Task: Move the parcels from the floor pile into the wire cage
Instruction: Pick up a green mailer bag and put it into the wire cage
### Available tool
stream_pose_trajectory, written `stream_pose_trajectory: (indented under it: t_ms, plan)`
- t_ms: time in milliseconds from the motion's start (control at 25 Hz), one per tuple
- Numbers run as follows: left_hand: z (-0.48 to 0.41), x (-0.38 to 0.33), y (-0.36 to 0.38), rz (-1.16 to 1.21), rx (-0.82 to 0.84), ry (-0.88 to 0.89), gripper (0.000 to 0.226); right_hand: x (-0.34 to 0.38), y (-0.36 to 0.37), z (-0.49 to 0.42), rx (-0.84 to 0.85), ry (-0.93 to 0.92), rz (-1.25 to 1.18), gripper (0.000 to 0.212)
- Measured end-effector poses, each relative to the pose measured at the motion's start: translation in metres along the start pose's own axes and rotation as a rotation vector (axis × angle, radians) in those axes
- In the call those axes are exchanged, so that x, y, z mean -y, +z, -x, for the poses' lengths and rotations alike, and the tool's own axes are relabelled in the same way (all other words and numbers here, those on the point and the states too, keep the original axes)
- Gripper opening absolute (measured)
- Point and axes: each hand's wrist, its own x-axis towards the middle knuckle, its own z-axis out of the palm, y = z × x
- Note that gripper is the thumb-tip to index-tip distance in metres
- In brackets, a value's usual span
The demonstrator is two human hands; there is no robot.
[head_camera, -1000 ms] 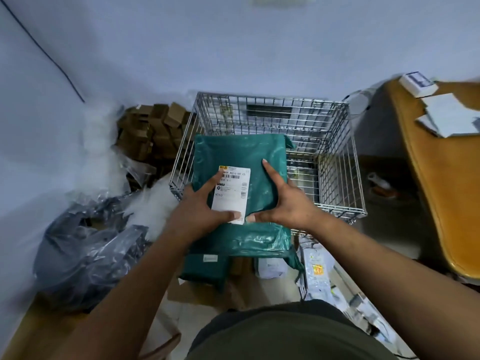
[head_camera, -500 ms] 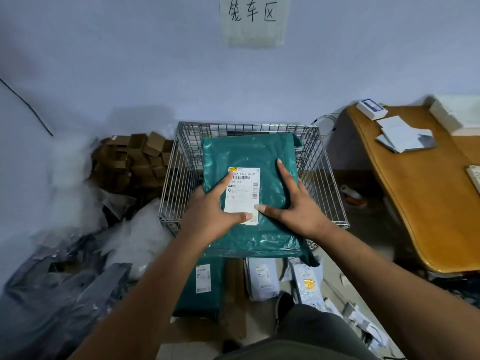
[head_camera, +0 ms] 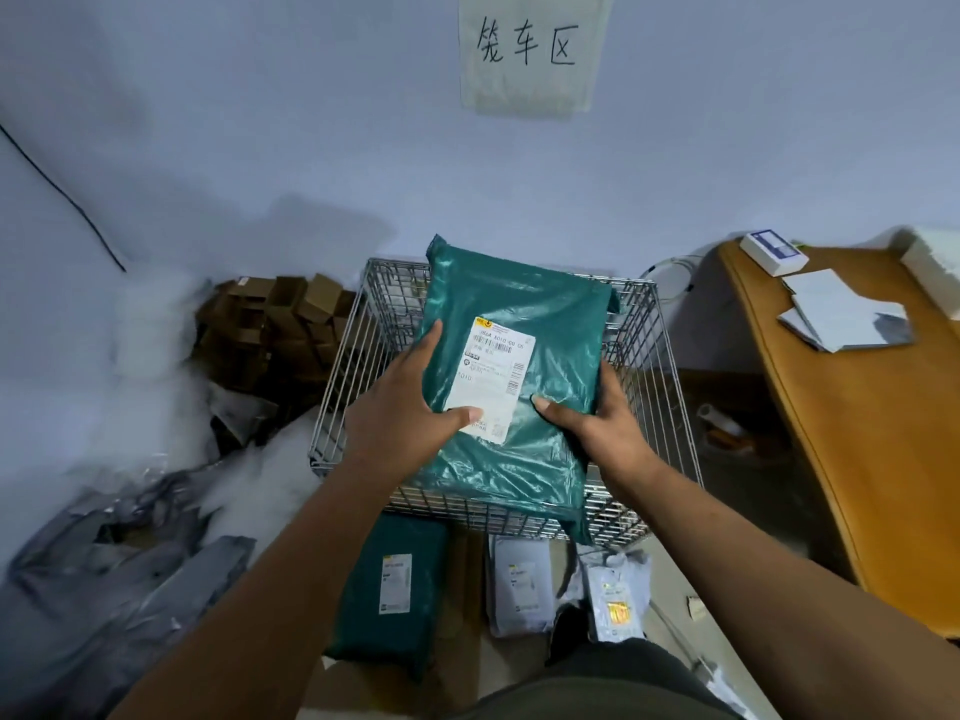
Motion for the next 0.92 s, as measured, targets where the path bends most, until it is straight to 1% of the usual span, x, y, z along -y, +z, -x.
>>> stream_pose_trajectory:
  t_ms: [160,240,440,600,640,680,800,840,920]
  plan:
    - [-0.026,0.0,0.013,0.137,0.016,-0.13,0.113,0.019,-0.018,-0.033,0.158,0.052,-0.073,0.105]
    - [-0.04,-0.002,0.016,0.182,0.011,-0.176,0.11,0.027,-0.026,-0.049,0.194,0.082,-0.084,0.112]
    - [-0.062,-0.008,0.03,0.116,-0.041,-0.148,0.095,0.028,-0.021,-0.077,0.144,0.166,-0.275,0.123]
    - [-0.032,-0.023,0.054,-0.006,-0.193,-0.343,0.084,0.021,0.01,-0.078,0.069,0.166,-0.363,0.129]
    - [-0.021,-0.023,0.06,0.017,-0.223,-0.363,0.085,0.018,0.019,-0.076,0.047,0.165,-0.379,0.13]
    - [-0.011,-0.023,0.063,0.12,-0.232,-0.386,0.088,0.017,0.028,-0.073,0.024,0.156,-0.397,0.131]
    - [0.003,-0.024,0.067,0.617,-0.201,-0.492,0.103,0.008,0.053,-0.062,0.02,0.135,-0.477,0.128]
    - [0.004,-0.023,0.066,0.717,-0.221,-0.507,0.106,0.005,0.062,-0.057,0.029,0.121,-0.49,0.124]
    - [0.005,-0.017,0.062,0.798,-0.307,-0.499,0.106,0.0,0.073,-0.049,0.042,0.09,-0.476,0.117]
